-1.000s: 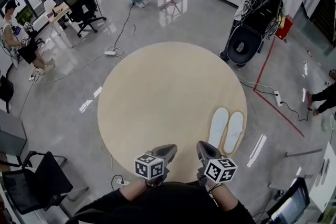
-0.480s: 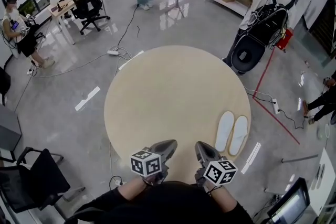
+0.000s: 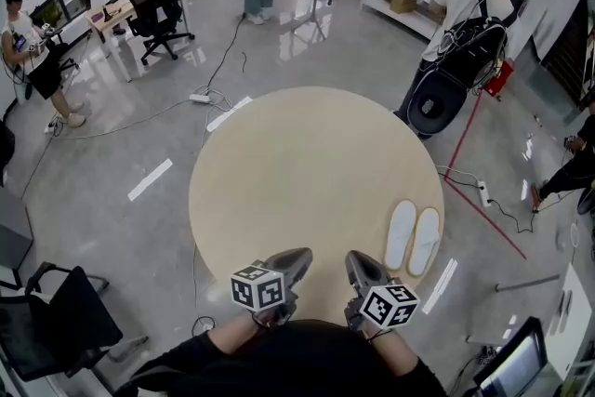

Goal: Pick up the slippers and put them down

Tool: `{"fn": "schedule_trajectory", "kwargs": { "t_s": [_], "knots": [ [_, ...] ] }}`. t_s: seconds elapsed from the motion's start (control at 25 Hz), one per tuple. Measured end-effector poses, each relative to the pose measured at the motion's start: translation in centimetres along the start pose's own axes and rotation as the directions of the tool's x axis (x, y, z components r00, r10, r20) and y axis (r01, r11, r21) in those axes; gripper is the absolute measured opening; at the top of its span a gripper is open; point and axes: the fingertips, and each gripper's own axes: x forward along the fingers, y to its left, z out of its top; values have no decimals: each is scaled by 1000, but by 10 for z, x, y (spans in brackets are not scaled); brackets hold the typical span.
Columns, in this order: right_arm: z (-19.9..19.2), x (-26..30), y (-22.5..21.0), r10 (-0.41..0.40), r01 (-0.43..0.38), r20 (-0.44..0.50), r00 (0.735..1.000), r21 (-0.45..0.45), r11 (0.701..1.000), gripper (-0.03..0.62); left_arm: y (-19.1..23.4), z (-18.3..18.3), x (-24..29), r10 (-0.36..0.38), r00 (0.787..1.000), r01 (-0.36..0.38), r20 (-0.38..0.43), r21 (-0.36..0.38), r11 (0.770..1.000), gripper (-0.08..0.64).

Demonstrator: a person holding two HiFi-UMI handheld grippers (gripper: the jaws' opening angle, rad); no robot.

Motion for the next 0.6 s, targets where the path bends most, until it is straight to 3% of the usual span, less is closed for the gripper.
{"fn": "schedule_trajectory", "kwargs": {
  "t_s": [0.6],
  "knots": [
    [-18,-9,4,-38,37,17,999,57,998,15,1,-13,-8,-25,998,25,-51,3,1000,25]
  ]
}}
